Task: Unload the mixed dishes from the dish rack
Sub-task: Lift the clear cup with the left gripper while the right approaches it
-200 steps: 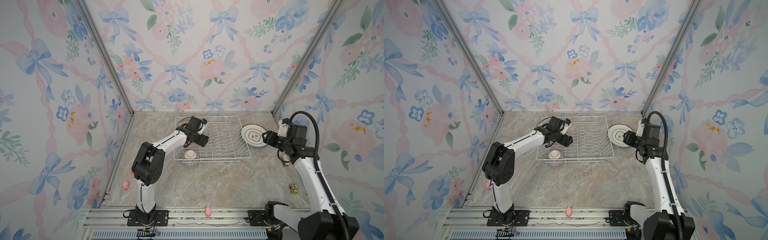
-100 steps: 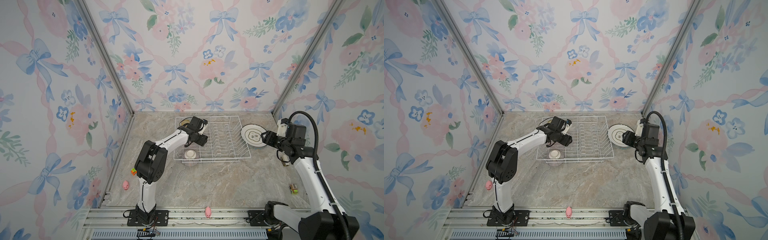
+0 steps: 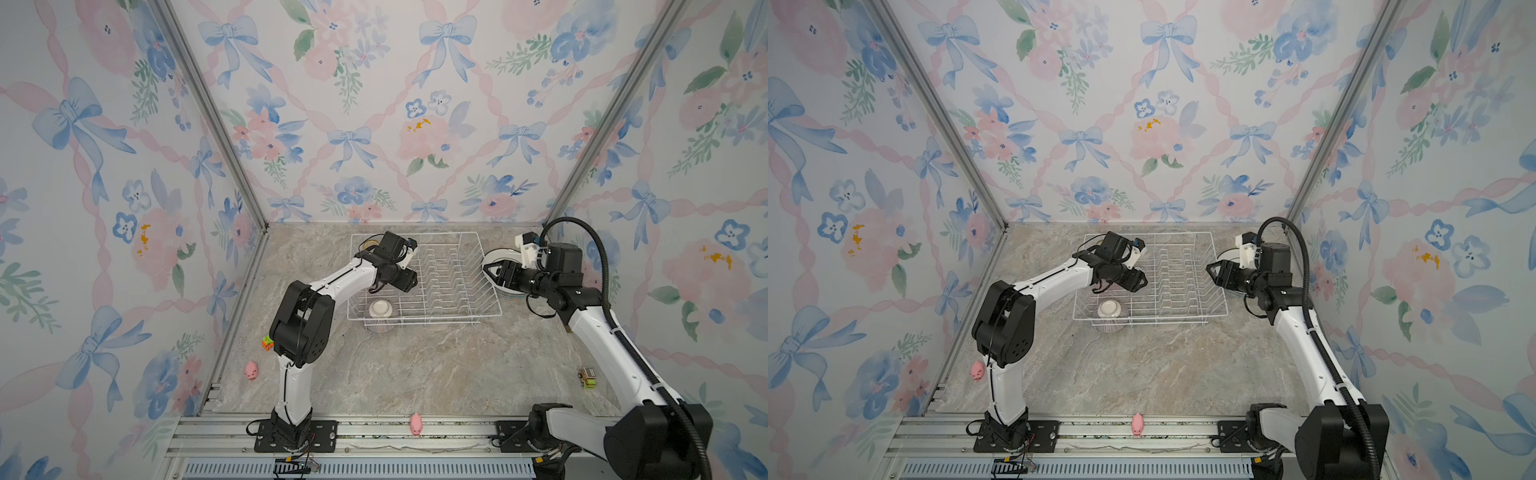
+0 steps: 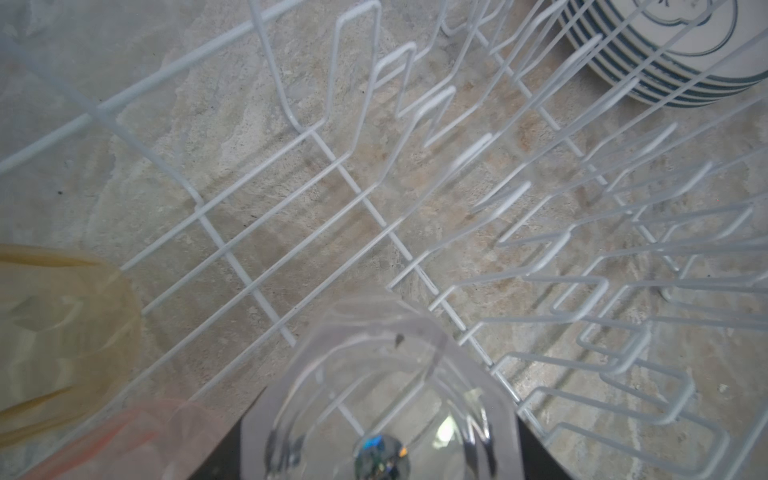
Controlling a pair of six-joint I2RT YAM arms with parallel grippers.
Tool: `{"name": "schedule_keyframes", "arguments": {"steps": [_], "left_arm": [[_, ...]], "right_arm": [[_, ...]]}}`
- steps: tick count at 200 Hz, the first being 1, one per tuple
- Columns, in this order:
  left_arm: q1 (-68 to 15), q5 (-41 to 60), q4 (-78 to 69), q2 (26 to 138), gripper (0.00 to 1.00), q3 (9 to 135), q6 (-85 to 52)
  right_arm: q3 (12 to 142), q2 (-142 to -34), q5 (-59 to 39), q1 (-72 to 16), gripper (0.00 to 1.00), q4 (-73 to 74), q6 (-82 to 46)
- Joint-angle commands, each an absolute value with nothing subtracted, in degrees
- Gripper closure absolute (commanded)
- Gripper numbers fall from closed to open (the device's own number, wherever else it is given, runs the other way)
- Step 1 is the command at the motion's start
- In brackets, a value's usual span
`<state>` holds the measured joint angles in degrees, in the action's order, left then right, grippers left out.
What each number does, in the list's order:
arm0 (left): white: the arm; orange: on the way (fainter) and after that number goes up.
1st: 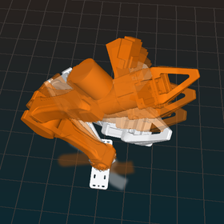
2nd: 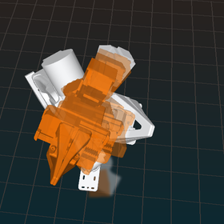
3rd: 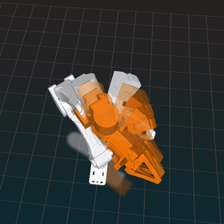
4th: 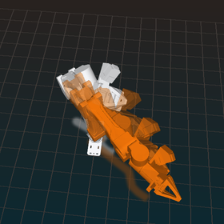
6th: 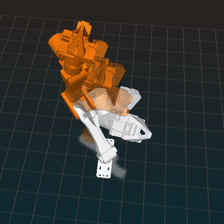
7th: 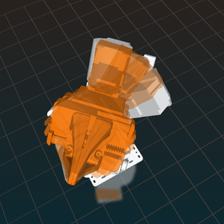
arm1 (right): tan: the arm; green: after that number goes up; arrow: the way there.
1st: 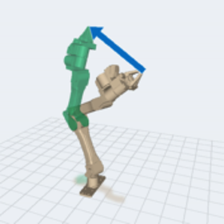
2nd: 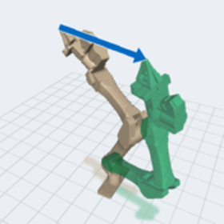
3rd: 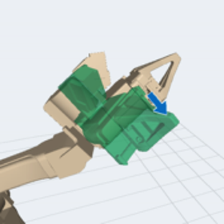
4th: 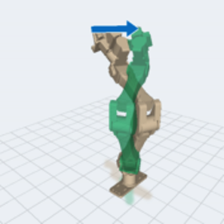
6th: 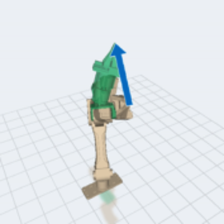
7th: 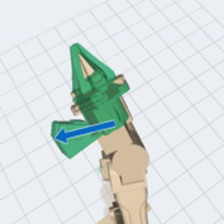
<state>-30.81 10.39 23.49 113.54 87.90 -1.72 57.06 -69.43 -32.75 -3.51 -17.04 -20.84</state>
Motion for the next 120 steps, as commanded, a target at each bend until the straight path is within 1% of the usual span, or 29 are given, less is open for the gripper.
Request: {"name": "schedule_keyframes", "arguments": {"steps": [1, 28, 34, 39, 59, 78, 83, 120], "left_arm": [[-29.5, 16.6, 24.0, 111.6, 0.53, 90.1, -2.6], [-28.0, 20.7, 24.0, 110.1, 0.55, 91.2, -3.0], [-27.5, 21.8, 23.9, 109.7, 0.55, 91.4, -3.1], [-27.2, 22.8, 23.9, 109.3, 0.55, 91.5, -3.2], [-26.0, 26.3, 23.8, 108.1, 0.56, 91.8, -3.8], [-25.5, 29.6, 23.5, 107.4, 0.57, 92.1, -4.3], [-25.4, 30.4, 23.2, 107.2, 0.57, 92.1, -4.5], [-24.9, 36.3, 20.6, 105.5, 0.57, 92.6, -6.1]], "right_arm": [[55.2, -71.5, -43.1, -6.4, 0.43, -7.9, -24.6], [53.8, -73.4, -45.1, -8.1, 0.51, -3.7, -25.6], [53.3, -73.8, -45.0, -8.2, 0.53, -2.4, -26.2], [52.8, -74.0, -47.6, -8.2, 0.56, -0.8, -26.9], [50.2, -75.4, -50.5, -8.2, 0.65, 6.0, -30.4], [47.5, -77.8, -53.5, -8.4, 0.66, 15.5, -35.3], [46.9, -78.5, -54.0, -8.5, 0.66, 18.4, -38.3], [44.2, -84.3, -56.2, -10.4, 0.66, 35.0, -48.7]]}}
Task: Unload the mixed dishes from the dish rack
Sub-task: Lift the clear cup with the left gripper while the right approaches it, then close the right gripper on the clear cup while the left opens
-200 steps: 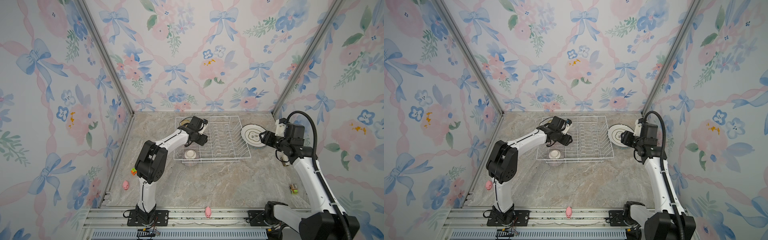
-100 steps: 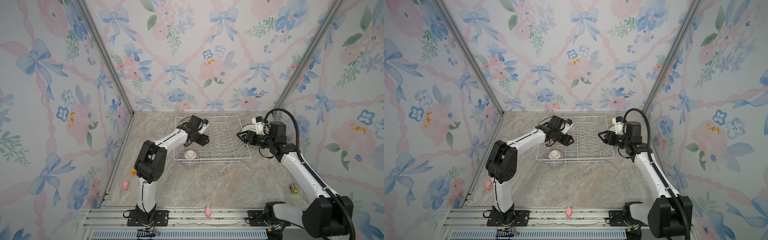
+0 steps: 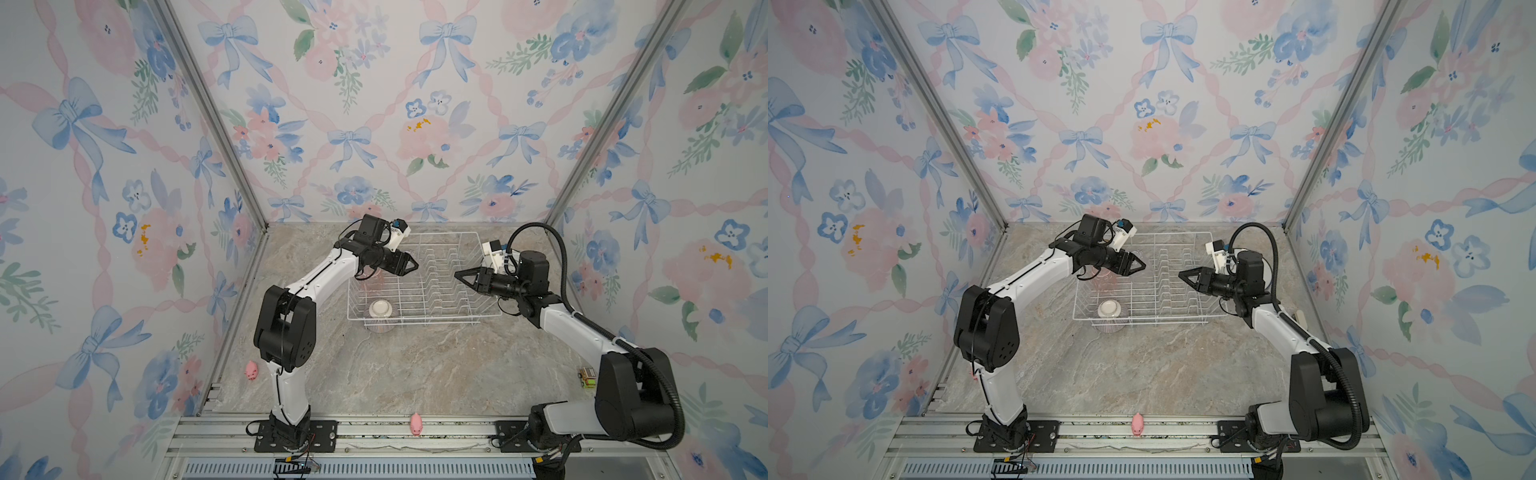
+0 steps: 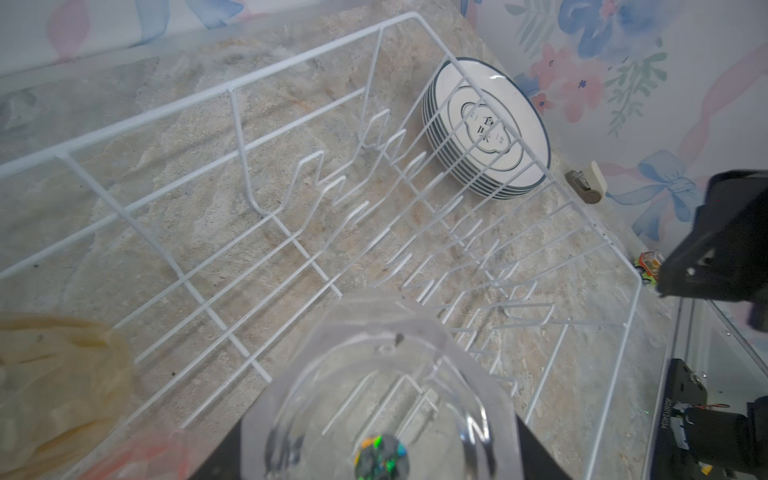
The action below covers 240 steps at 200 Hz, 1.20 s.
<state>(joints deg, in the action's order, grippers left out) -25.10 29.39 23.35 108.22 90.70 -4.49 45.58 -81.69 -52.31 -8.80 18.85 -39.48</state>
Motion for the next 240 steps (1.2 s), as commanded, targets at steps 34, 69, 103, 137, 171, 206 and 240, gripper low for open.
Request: {"name": "schedule_keyframes", "arguments": {"steps": [34, 69, 103, 137, 171, 206, 240], "left_arm": [[-24.5, 40.9, 17.3, 104.3, 0.57, 92.9, -8.2], [-24.1, 44.2, 13.2, 103.6, 0.57, 92.8, -10.7], [-23.6, 47.0, 8.4, 103.5, 0.57, 92.2, -13.8], [-23.7, 48.8, 5.3, 104.2, 0.57, 91.8, -15.9], [-23.7, 50.0, 2.5, 104.8, 0.58, 90.9, -17.7], [-23.8, 51.6, -2.2, 104.8, 0.58, 88.9, -20.7], [-24.0, 51.8, -3.3, 105.2, 0.59, 88.1, -21.4]], "right_arm": [[43.7, -89.7, -57.4, -12.3, 0.62, 50.8, -58.8], [43.3, -96.8, -58.0, -12.7, 0.60, 69.7, -71.1], [43.5, -101.2, -57.5, -12.6, 0.60, 80.3, -78.3], [43.9, -101.0, -57.3, -13.7, 0.61, 80.6, -77.7], [45.2, -99.9, -56.9, -14.4, 0.63, 80.6, -78.1], [47.2, -99.4, -55.9, -15.2, 0.65, 80.6, -77.9], [49.4, -97.9, -55.6, -16.0, 0.66, 80.6, -78.1]]}}
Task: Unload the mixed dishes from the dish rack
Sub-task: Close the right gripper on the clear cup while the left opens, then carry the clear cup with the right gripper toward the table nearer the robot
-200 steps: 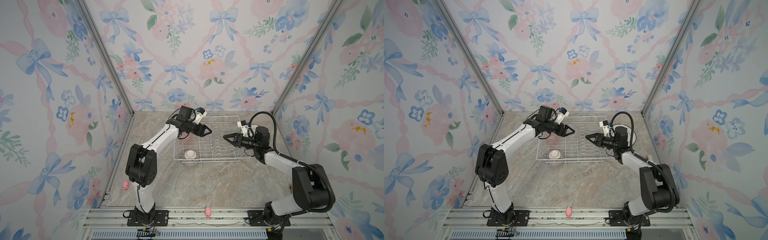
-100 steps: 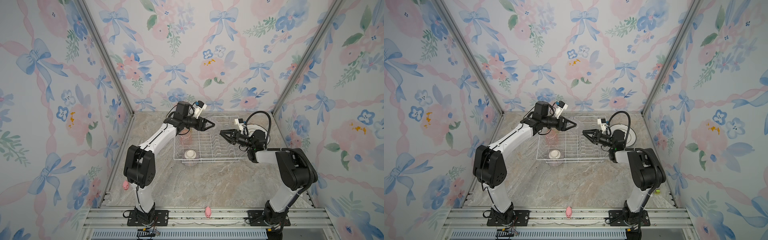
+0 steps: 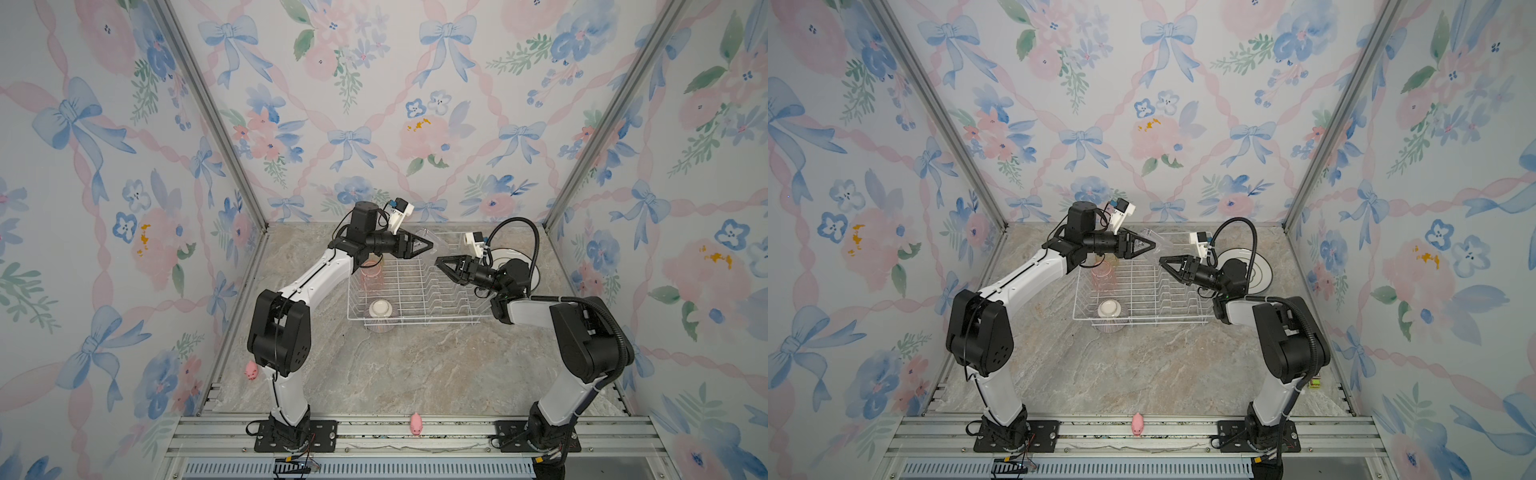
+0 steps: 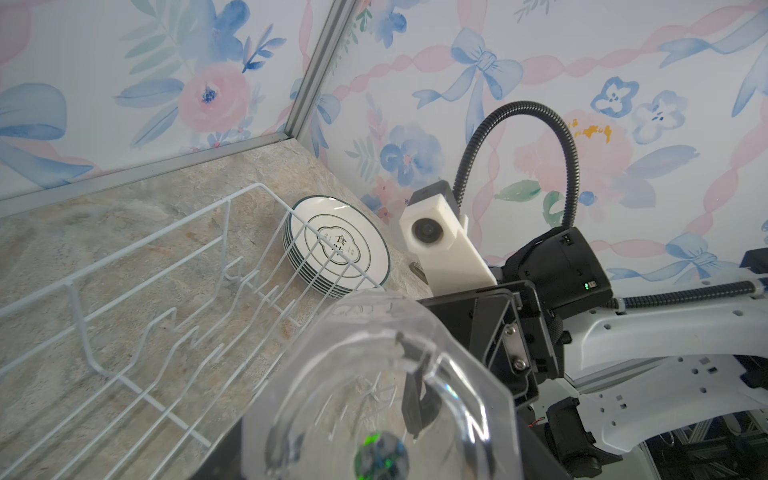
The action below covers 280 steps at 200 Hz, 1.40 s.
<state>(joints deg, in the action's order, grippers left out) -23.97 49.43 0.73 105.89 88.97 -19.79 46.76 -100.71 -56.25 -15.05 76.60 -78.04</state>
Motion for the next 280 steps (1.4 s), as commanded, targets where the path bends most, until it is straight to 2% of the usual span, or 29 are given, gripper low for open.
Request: {"name": "schedule_keyframes", "arguments": {"steps": [1, 23, 58, 103, 133, 144, 156, 163, 167, 170, 173, 214, 241, 280], "left_arm": [[-24.0, 51.8, -3.4, 105.2, 0.59, 88.1, -21.4], [-24.3, 52.2, -5.1, 105.0, 0.59, 87.2, -22.4], [-24.6, 52.6, -6.1, 105.1, 0.58, 86.6, -23.0], [-25.0, 53.5, -8.6, 105.6, 0.58, 85.3, -24.7], [-25.1, 54.0, -11.3, 105.9, 0.57, 84.3, -26.4], [-25.1, 54.1, -11.3, 105.9, 0.53, 84.2, -26.4], [-25.1, 53.7, -11.3, 105.4, 0.43, 84.2, -26.1], [-25.0, 52.7, -11.3, 105.0, 0.32, 83.9, -26.1], [-25.0, 51.9, -11.3, 104.7, 0.23, 83.7, -25.9], [-25.1, 51.5, -11.3, 104.4, 0.06, 83.6, -25.6], [-25.1, 50.9, -11.3, 104.1, 0.03, 83.5, -25.4], [-24.7, 43.8, -11.1, 100.4, 0.02, 81.4, -23.7], [-24.4, 35.4, -10.2, 95.4, 0.02, 77.4, -21.3], [-26.4, 16.9, -0.8, 87.0, 0.02, 73.3, -13.6]], "right_arm": [[49.5, -97.9, -55.6, -16.0, 0.66, 80.6, -78.1], [50.7, -97.6, -54.8, -15.9, 0.68, 80.2, -77.8], [52.8, -98.3, -53.7, -16.1, 0.79, 80.6, -78.4], [54.3, -95.7, -53.1, -16.4, 1.00, 77.6, -76.2], [54.8, -92.6, -52.5, -16.4, 1.00, 72.3, -72.6], [54.7, -90.9, -52.4, -16.5, 1.00, 68.4, -69.7], [54.7, -88.5, -52.0, -16.5, 1.00, 62.0, -65.4], [54.8, -86.9, -51.7, -16.6, 1.00, 57.4, -62.2], [54.9, -86.0, -51.5, -16.6, 1.00, 54.7, -60.4], [55.1, -85.2, -51.4, -16.6, 1.00, 52.5, -59.1], [55.2, -84.6, -51.1, -16.7, 1.00, 50.5, -57.6], [60.9, -76.2, -46.0, -17.1, 1.00, 15.7, -36.5], [68.3, -71.5, -35.0, -18.3, 1.00, -12.0, -18.9], [76.3, -66.4, -18.4, -21.9, 1.00, -41.9, -6.3]]}}
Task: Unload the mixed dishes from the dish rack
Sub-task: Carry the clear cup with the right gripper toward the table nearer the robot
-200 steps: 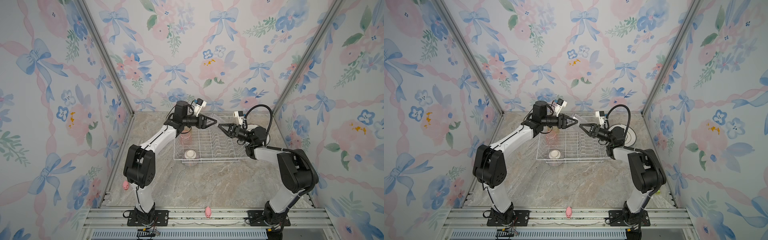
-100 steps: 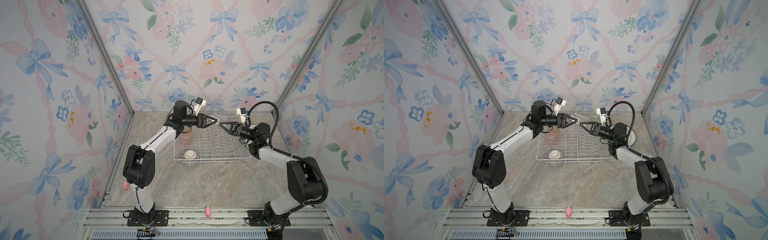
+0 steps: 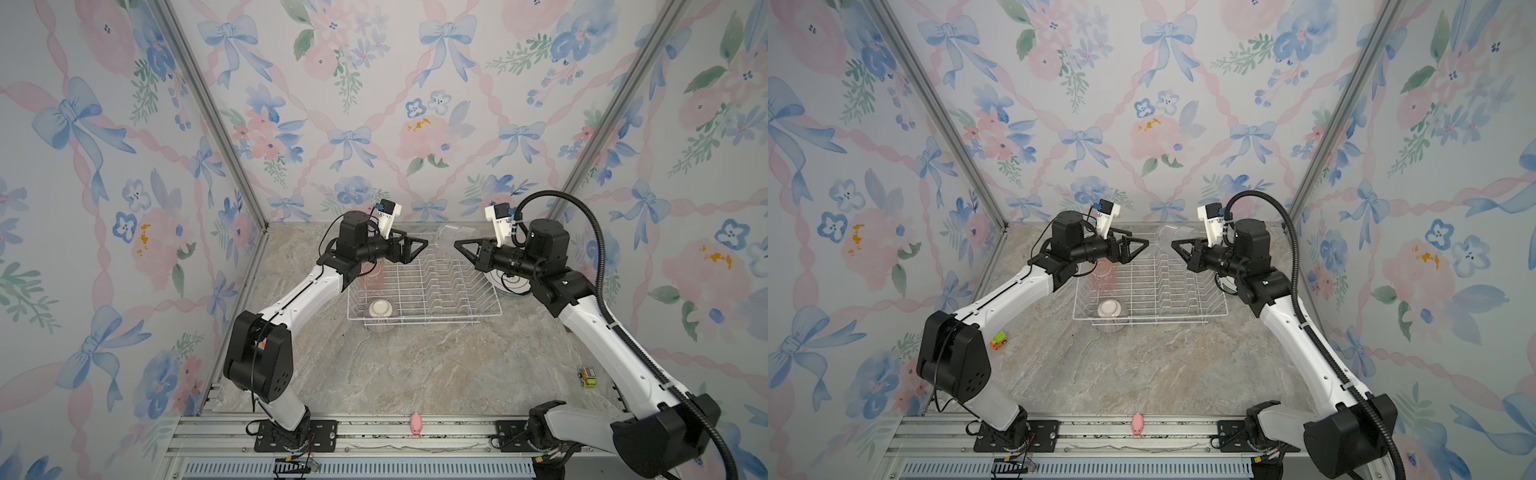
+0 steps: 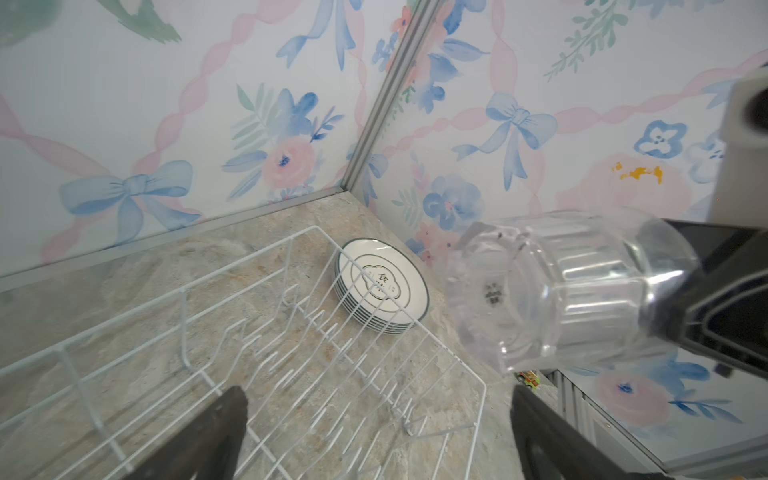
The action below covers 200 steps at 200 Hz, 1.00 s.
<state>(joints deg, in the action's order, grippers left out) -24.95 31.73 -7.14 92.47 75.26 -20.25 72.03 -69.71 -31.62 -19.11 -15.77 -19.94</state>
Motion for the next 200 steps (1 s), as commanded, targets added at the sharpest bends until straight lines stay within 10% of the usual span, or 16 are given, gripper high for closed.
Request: {"name": "schedule_keyframes", "arguments": {"steps": [1, 94, 200], "left_arm": [[-26.4, 16.3, -0.5, 86.8, 0.02, 73.2, -13.4], [-31.6, -4.1, 5.5, 75.7, 0.02, 62.2, -9.4], [-32.2, -4.1, 6.6, 75.8, 0.02, 61.8, -8.8]], "right_arm": [[76.4, -66.3, -18.0, -22.1, 1.00, -42.7, -6.1], [70.0, -61.5, 5.9, -49.9, 1.00, -75.1, -19.2], [54.5, -72.2, 4.4, -46.2, 1.00, -61.3, -19.5]]}}
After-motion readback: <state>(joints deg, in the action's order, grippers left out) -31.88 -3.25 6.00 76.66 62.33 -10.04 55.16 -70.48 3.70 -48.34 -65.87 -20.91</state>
